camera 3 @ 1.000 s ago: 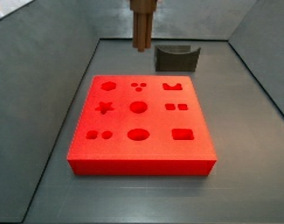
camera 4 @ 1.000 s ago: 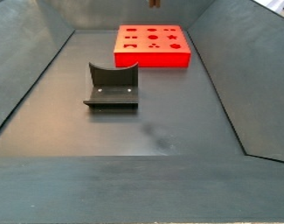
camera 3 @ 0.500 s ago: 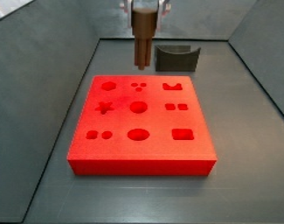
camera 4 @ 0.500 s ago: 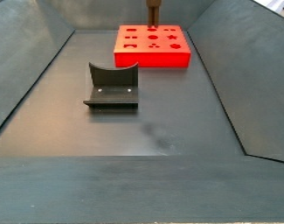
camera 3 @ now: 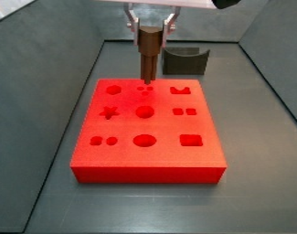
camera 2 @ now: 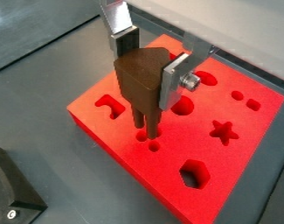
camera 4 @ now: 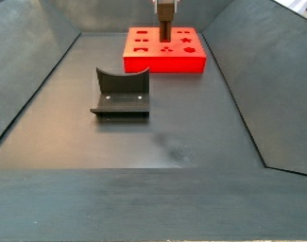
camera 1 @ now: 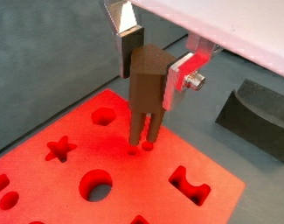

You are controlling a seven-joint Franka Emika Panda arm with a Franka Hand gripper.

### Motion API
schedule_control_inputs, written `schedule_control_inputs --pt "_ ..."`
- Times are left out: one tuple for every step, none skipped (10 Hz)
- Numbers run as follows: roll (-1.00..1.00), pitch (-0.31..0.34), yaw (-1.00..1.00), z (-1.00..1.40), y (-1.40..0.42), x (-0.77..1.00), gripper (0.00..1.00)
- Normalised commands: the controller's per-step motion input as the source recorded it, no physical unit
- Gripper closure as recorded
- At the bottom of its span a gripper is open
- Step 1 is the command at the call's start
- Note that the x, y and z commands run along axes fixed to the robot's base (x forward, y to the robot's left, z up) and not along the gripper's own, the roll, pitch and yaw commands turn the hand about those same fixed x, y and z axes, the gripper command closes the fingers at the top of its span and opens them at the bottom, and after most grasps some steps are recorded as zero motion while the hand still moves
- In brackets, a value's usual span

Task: Pick up the 3 prong object. Move up. Move to above the board. Insert the 3 prong object.
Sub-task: Insert the 3 prong object.

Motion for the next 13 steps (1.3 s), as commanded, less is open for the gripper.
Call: schedule_control_inputs --pt "0.09 -0.061 0.00 -0.45 0.00 0.00 1.00" --pt "0.10 -0.060 0.02 -0.51 0.00 0.00 1.00" --pt "0.09 -0.067 0.01 -0.50 0.00 0.00 1.00" --pt "0.07 -0.043 0.00 -0.47 0.00 0.00 1.00" --pt "0.09 -0.027 0.00 -0.37 0.05 0.00 1.00" --pt "0.12 -0.004 0.05 -0.42 0.08 0.00 1.00" --pt "0.13 -0.017 0.06 -0.44 0.13 -0.01 1.00" --pt "0.15 -0.001 0.08 -0.45 0.16 0.00 1.00" --pt "0.13 -0.003 0.10 -0.46 0.13 0.00 1.00" --pt "0.08 0.000 0.13 -0.53 0.00 0.15 1.00" --pt "0.09 -0.043 0.10 -0.71 -0.02 0.05 1.00" --pt "0.13 -0.064 0.08 -0.71 -0.04 0.00 1.00" --pt "0.00 0.000 0.00 0.00 0.00 0.00 1.00"
